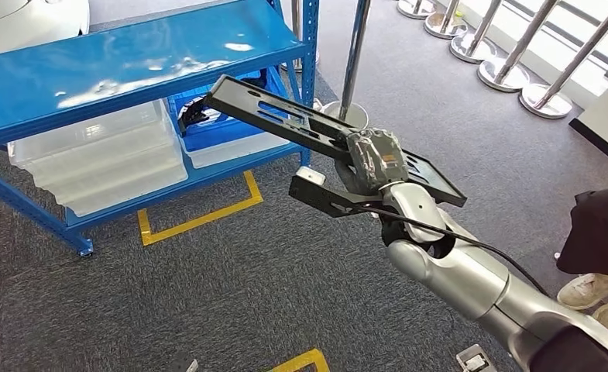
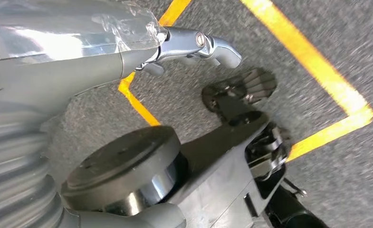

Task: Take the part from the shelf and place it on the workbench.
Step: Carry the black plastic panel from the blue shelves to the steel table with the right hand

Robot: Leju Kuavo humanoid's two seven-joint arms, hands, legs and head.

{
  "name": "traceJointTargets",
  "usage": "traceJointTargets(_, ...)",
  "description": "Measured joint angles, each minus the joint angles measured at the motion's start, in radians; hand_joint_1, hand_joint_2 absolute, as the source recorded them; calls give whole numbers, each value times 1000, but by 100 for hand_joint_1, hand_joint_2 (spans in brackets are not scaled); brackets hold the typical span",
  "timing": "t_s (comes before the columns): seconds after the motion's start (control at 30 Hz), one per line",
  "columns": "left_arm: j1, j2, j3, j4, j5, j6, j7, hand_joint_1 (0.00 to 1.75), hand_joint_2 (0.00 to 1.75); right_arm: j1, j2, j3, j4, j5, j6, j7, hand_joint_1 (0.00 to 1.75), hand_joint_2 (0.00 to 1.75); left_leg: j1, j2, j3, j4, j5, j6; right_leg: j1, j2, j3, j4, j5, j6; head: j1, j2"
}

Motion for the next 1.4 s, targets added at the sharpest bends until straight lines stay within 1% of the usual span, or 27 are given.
traceJointTargets(0.03, 0, 0, 0, 0, 0, 0, 0, 0, 175, 0, 0, 0, 0, 0, 0, 0, 175, 175, 0, 7, -18, 2, 12, -1, 0, -1, 10, 32, 19, 2, 3, 0)
traceJointTargets(0.07, 0, 0, 0, 0, 0, 0, 0, 0, 175, 1, 0, 0, 0, 0, 0, 0, 175, 175, 0, 14, -37, 6, 24, -4, 0, -3, 35, 30, 52, 4, 7, 0)
traceJointTargets(0.1, 0, 0, 0, 0, 0, 0, 0, 0, 175, 1, 0, 0, 0, 0, 0, 0, 175, 175, 1, 21, -54, 10, 35, -7, 0, -10, 77, -6, 79, 4, 10, 0)
traceJointTargets(0.13, 0, 0, 0, 0, 0, 0, -1, 0, 175, 1, 0, 0, 0, 0, 0, 0, 175, 175, 0, 26, -69, 15, 45, -11, 1, -23, 137, -74, 82, 5, 14, 0)
traceJointTargets(0.2, 2, 0, 0, 0, 1, 0, -3, 0, 175, 0, 0, -2, -1, 0, 0, 0, 175, 175, -1, 36, -84, 23, 63, -21, 7, -48, 248, -229, 37, -4, 20, 0)
traceJointTargets(0.23, 2, 0, 0, 0, 2, 0, -5, 0, 175, 0, 1, -2, -1, 0, 0, 0, 175, 175, -2, 41, -87, 24, 73, -27, 11, -53, 276, -277, 15, -9, 21, 0)
traceJointTargets(0.27, 2, 1, 0, 0, 3, 0, -6, 0, 175, 0, 1, -3, -1, 0, 0, 0, 175, 175, -1, 47, -87, 22, 82, -33, 13, -49, 281, -296, 10, -17, 19, 0)
traceJointTargets(0.3, 3, 1, 0, 0, 3, 0, -6, 0, 175, 0, 1, -3, -1, 0, 0, 0, 175, 175, 1, 47, -89, 23, 84, -39, 12, -44, 272, -294, 19, -25, 16, 0)
traceJointTargets(0.33, 3, 1, 0, 0, 4, 0, -6, 0, 175, 0, 1, -3, -1, 0, 1, 0, 175, 175, 3, 40, -95, 34, 70, -47, 12, -38, 263, -294, 29, -34, 15, 0)
traceJointTargets(0.4, 7, 2, 0, 0, 4, -1, -6, 0, 175, -1, 4, -3, -1, 0, 2, 0, 175, 175, 6, 13, -120, 105, -16, -58, 9, -29, 240, -295, 52, -52, 5, 0)
traceJointTargets(0.47, 10, 2, 0, 0, 3, -3, -6, 0, 175, -1, 7, -3, -1, 1, 2, 0, 175, 175, 6, -5, -152, 231, -108, -64, 12, -16, 212, -294, 76, -59, -10, 0)
traceJointTargets(0.5, 11, 2, 0, 0, 2, -3, -6, 0, 175, -1, 9, -3, -1, 2, 3, 1, 175, 175, 6, -7, -160, 287, -119, -64, 13, -8, 197, -292, 87, -59, -16, 0)
traceJointTargets(0.53, 12, 2, 0, 0, 1, -3, -5, 0, 175, -1, 9, -3, -1, 3, 3, 3, 175, 175, 6, -9, -157, 318, -107, -64, 14, -1, 182, -290, 98, -58, -21, 0)
traceJointTargets(0.57, 12, 2, 0, 0, -1, -3, -4, 0, 175, -1, 9, -3, -1, 4, 4, 5, 175, 175, 6, -10, -136, 314, -81, -61, 15, 6, 168, -288, 108, -56, -25, 0)
traceJointTargets(0.63, 11, 2, 0, 0, -2, -4, -2, 0, 175, -1, 9, -3, -1, 4, 6, 11, 175, 175, 6, -26, -50, 214, -41, -52, 15, 19, 144, -281, 123, -52, -32, 0)
traceJointTargets(0.7, 11, 3, 0, 0, -3, -7, -1, 0, 175, -1, 9, -4, -2, 5, 11, 17, 175, 175, 5, -47, 36, 84, -53, -40, 16, 28, 130, -276, 134, -44, -36, 0)
traceJointTargets(0.77, 10, 4, 0, 0, -5, -9, -1, 0, 175, -1, 8, -5, -3, 6, 17, 25, 175, 175, 0, -47, 63, 25, -70, -32, 14, 35, 121, -274, 146, -30, -35, 0)
traceJointTargets(0.83, 9, 4, 0, 0, -8, -9, -1, 0, 175, 0, 6, -6, -4, 7, 22, 31, 175, 175, 2, -33, 60, 10, -61, -20, 11, 36, 110, -267, 146, -17, -33, 0)
traceJointTargets(0.9, 9, 4, 0, 0, -11, -9, -1, 0, 175, 0, 4, -6, -5, 10, 25, 37, 175, 175, 6, -20, 53, -1, -46, -7, 10, 21, 81, -204, 99, -10, -25, 0)
traceJointTargets(0.97, 9, 4, 0, 1, -13, -9, 0, 0, 175, 1, 3, -6, -6, 12, 29, 41, 175, 175, 4, -9, 40, 0, -36, -2, 7, 6, 31, -76, 26, -3, -14, 0)
traceJointTargets(1.0, 9, 5, 0, 1, -13, -9, 1, 0, 175, 2, 2, -6, -7, 12, 30, 42, 175, 175, 3, -3, 32, 2, -32, -3, 5, 3, 13, -22, 3, 1, -10, 0)
traceJointTargets(1.03, 9, 5, 0, 1, -14, -10, 2, 0, 175, 2, 1, -6, -7, 12, 31, 43, 175, 175, 3, 3, 26, 4, -29, -4, 4, 1, 10, 2, -2, 3, -7, 0)
traceJointTargets(1.07, 9, 5, 0, 1, -14, -11, 3, 0, 175, 2, 1, -6, -7, 13, 31, 44, 175, 175, 4, 9, 20, 7, -26, -5, 3, -2, 28, -16, 10, 6, -3, 0)
traceJointTargets(1.13, 9, 5, 0, 1, -14, -12, 3, 0, 175, 1, 1, -6, -8, 13, 32, 45, 175, 175, 6, 21, 11, 15, -24, -11, 1, -18, 107, -142, 58, 7, 6, 0)
traceJointTargets(1.2, 8, 6, 0, 1, -14, -12, 3, 0, 175, 1, 1, -6, -12, 14, 32, 45, 175, 175, 3, 29, 5, 24, -23, -20, 5, -35, 164, -247, 84, -2, 14, 0)
traceJointTargets(1.33, 7, 8, 0, 2, -14, -12, 2, 0, 175, 0, 0, -6, -15, 14, 31, 46, 175, 175, 1, 35, 0, 33, -22, -42, 9, -22, 163, -265, 95, -32, 2, 0)
traceJointTargets(1.4, 7, 9, 0, 2, -14, -11, 1, 0, 175, -1, 0, -6, -18, 14, 31, 47, 175, 175, 4, 17, -20, 89, -65, -52, 8, -15, 160, -270, 103, -46, -8, 0)
